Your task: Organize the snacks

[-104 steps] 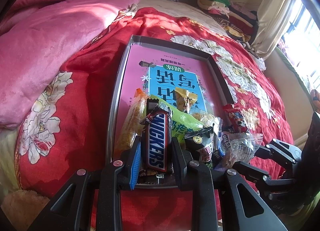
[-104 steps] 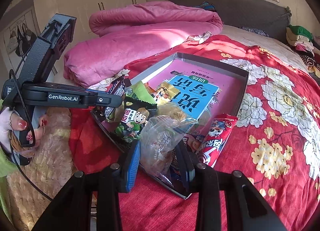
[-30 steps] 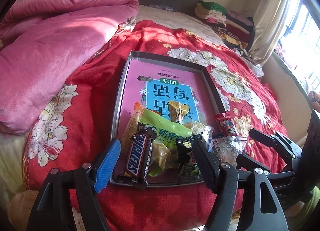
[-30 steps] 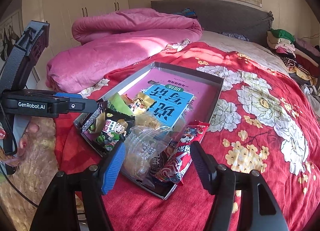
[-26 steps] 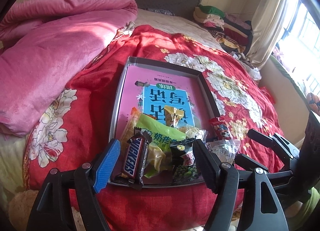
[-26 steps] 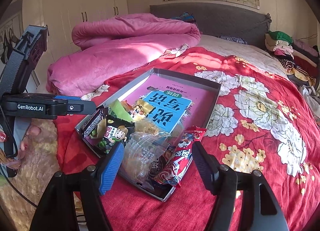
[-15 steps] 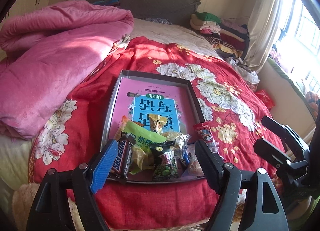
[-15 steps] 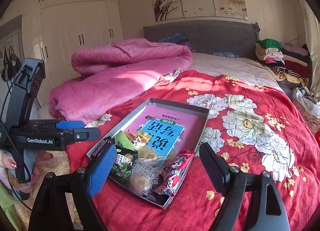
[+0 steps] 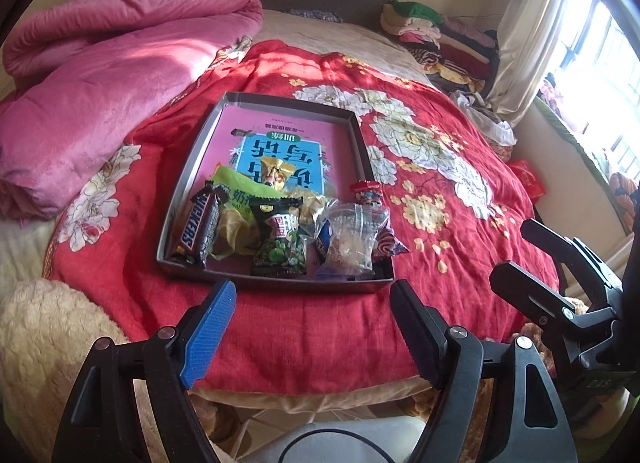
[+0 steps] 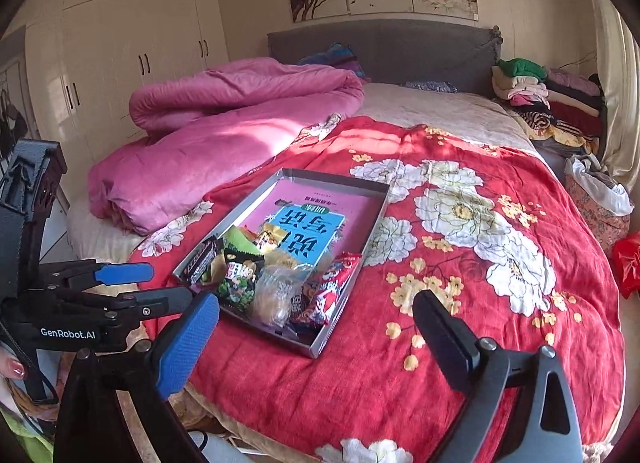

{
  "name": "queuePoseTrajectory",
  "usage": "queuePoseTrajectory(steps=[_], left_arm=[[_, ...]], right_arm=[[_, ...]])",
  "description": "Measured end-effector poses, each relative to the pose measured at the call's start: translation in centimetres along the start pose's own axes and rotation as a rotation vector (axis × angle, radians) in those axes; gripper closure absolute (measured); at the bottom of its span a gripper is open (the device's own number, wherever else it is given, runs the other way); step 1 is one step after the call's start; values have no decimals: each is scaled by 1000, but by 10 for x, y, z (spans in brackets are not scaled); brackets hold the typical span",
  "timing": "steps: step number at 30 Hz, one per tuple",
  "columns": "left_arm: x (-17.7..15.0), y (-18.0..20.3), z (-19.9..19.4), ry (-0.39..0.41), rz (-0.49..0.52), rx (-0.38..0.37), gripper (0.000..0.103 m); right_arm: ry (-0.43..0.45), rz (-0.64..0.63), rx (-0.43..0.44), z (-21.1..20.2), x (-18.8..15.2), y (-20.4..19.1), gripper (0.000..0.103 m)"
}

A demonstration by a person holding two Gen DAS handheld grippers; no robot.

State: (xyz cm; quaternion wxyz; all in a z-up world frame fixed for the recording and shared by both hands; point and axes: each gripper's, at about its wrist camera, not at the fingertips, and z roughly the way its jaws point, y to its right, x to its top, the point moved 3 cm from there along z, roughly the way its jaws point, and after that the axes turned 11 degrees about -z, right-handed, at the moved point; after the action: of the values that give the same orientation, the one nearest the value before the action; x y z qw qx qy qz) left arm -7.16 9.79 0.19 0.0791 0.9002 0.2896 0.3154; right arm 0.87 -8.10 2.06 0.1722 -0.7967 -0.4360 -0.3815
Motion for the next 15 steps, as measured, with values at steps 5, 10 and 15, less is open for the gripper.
queuePoseTrajectory(steps=[5,10,15], left_arm=[[-6,-3,-1,5,-9,33,23],[-7,-3,1,1,-5,43,23],[-7,-3,0,4,-7,37,23]], right_arm=[[-17,19,-11,-4,-12,1,2],[-23,8,-17,-1,-14,-2,1],[-39,10,-19,4,-17,-2,1]])
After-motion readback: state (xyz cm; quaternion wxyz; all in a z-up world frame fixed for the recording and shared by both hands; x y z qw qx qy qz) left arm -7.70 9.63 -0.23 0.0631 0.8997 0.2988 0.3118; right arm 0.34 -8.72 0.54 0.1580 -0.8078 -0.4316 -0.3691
